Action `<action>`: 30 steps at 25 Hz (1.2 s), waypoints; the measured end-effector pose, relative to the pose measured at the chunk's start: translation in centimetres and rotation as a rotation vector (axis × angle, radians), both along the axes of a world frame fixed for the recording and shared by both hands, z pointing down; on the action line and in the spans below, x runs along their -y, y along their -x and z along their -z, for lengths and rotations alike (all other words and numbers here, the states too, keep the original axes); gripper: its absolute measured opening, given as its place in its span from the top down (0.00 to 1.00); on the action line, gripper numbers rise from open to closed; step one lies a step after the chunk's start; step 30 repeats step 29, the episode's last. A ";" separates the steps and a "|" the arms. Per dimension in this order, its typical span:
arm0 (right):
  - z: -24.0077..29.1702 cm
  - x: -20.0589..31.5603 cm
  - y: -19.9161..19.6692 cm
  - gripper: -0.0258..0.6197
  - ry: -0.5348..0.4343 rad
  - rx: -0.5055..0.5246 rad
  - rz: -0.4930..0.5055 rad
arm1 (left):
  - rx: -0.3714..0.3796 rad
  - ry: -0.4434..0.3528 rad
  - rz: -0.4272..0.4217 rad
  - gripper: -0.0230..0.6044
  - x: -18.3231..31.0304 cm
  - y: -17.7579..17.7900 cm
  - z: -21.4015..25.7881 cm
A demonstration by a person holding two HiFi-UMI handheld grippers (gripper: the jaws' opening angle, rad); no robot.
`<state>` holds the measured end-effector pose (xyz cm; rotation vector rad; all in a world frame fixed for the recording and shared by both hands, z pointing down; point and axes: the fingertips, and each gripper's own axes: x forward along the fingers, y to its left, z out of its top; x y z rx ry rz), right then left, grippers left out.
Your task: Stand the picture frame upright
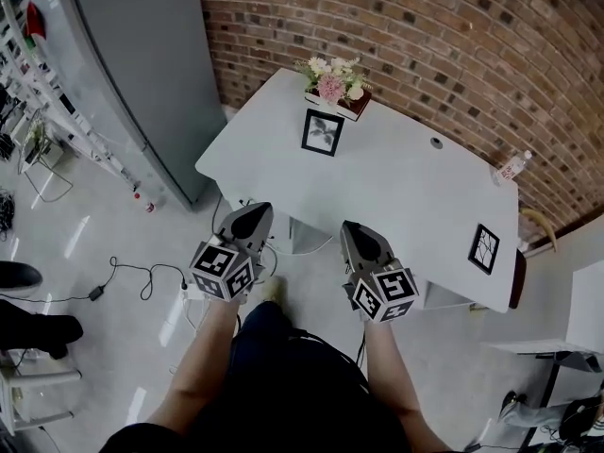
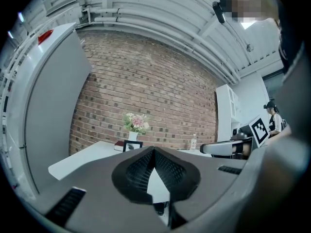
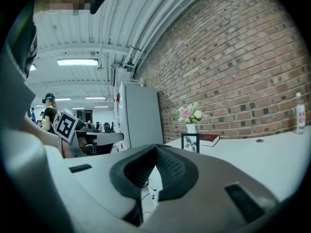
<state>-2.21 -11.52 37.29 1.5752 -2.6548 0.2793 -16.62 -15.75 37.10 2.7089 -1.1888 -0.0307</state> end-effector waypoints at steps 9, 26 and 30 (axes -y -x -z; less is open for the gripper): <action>0.4 -6.0 0.9 0.96 -0.011 0.003 0.016 | -0.012 -0.025 -0.003 0.96 -5.7 0.4 1.3; 0.6 -9.3 1.0 0.96 -0.011 0.030 0.029 | -0.003 -0.044 -0.010 0.96 -9.0 -0.5 2.3; 0.6 -9.0 0.9 0.96 -0.007 0.038 0.032 | 0.002 -0.039 -0.007 0.96 -8.7 -0.6 2.3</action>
